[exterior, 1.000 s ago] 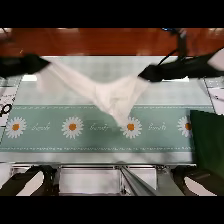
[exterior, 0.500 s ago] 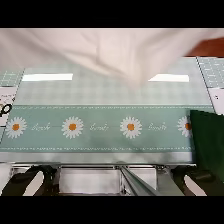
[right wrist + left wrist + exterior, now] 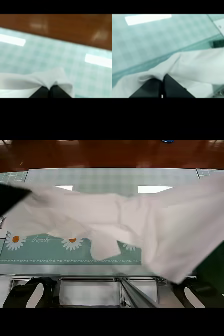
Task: Fold the shirts.
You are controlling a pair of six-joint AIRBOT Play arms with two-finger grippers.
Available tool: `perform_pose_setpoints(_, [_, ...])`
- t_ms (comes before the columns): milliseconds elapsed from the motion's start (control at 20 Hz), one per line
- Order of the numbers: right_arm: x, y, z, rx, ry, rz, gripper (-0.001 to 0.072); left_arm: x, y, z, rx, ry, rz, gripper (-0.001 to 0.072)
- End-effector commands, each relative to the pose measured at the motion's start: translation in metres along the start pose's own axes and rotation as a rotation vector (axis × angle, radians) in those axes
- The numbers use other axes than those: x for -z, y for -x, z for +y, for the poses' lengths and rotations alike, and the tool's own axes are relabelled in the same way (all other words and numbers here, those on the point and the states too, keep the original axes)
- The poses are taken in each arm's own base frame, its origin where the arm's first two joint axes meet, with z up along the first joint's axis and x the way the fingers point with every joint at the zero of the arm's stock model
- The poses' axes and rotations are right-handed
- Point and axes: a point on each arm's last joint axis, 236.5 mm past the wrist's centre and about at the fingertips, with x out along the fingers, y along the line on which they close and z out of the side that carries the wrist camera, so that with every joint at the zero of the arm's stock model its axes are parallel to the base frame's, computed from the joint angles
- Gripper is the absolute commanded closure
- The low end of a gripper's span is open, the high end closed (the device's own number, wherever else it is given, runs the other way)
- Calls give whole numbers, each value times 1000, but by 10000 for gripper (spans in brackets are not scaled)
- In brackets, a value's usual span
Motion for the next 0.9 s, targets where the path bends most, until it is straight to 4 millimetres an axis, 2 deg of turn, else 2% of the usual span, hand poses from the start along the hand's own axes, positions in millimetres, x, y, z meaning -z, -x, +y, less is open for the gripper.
perform_pose_setpoints(0, [57,-66,-13,25,-34,211,693,60,-54,38,8,148,88,690])
perform_pose_setpoints(100, [92,-125,-17,17,-57,319,692,77,-89,65,-22,201,58,690])
perform_pose_setpoints(200, [110,-178,-16,-9,-88,367,693,92,-117,94,-76,267,29,690])
perform_pose_setpoints(250, [113,-205,-16,-19,-103,385,693,96,-128,110,-111,297,11,690])
perform_pose_setpoints(450, [116,-305,-10,-85,-168,419,692,88,-154,161,-217,365,-43,690])
perform_pose_setpoints(600, [131,-362,1,-147,-241,499,692,102,-179,185,-241,420,27,688])
perform_pose_setpoints(650, [135,-374,8,-186,-293,525,691,103,-186,191,-245,435,45,612])
perform_pose_setpoints(700, [137,-384,14,-231,-361,541,683,100,-190,198,-251,452,51,361])
perform_pose_setpoints(750, [135,-391,14,-261,-431,544,523,93,-188,205,-251,470,52,199])
perform_pose_setpoints(800, [133,-391,6,-272,-483,545,321,85,-182,209,-243,482,57,199])
perform_pose_setpoints(850, [132,-386,-11,-268,-529,547,293,75,-168,214,-234,499,61,199])
